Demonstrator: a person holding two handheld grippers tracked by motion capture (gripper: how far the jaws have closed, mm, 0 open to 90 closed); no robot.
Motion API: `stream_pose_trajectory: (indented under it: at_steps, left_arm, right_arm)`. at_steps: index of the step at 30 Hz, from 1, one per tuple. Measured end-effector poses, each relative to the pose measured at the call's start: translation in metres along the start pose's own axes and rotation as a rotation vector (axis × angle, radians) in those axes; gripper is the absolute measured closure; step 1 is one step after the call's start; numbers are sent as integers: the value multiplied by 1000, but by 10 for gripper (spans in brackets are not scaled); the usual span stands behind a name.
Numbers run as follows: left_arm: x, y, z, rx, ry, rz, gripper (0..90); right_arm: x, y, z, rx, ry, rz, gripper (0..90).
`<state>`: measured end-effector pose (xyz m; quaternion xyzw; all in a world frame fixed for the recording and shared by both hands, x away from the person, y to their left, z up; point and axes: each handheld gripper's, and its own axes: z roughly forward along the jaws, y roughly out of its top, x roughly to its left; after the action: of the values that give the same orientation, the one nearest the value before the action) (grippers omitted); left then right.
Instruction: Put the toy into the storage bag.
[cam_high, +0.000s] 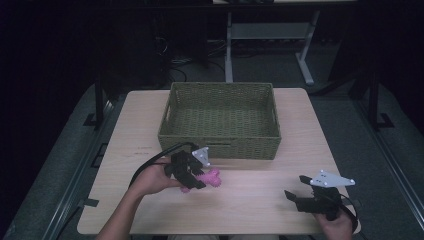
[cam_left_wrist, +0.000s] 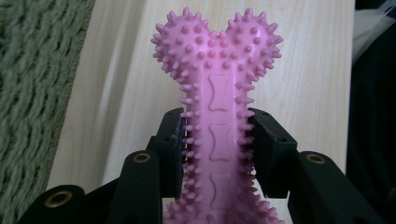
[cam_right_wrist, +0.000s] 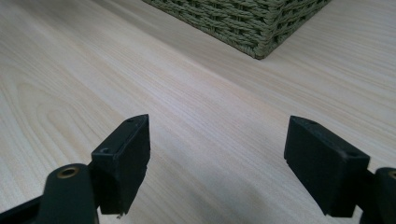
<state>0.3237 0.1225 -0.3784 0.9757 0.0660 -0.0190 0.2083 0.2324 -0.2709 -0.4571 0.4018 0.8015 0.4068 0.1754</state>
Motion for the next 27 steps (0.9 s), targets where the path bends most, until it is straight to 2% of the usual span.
stream_pose_trajectory:
  at_steps: [7, 17, 27]
  left_arm:
    - [6, 1, -18, -7, -4, 7, 586]
    - [13, 0, -41, -48, -19, 6, 586]
    - [20, 8, -59, -53, -22, 14, 585]
  right_arm:
    - [-1, -1, 1, 1, -3, 6, 222]
    - [-3, -1, 4, 6, -19, 21, 222]
    - [-5, -1, 4, 4, -25, 21, 222]
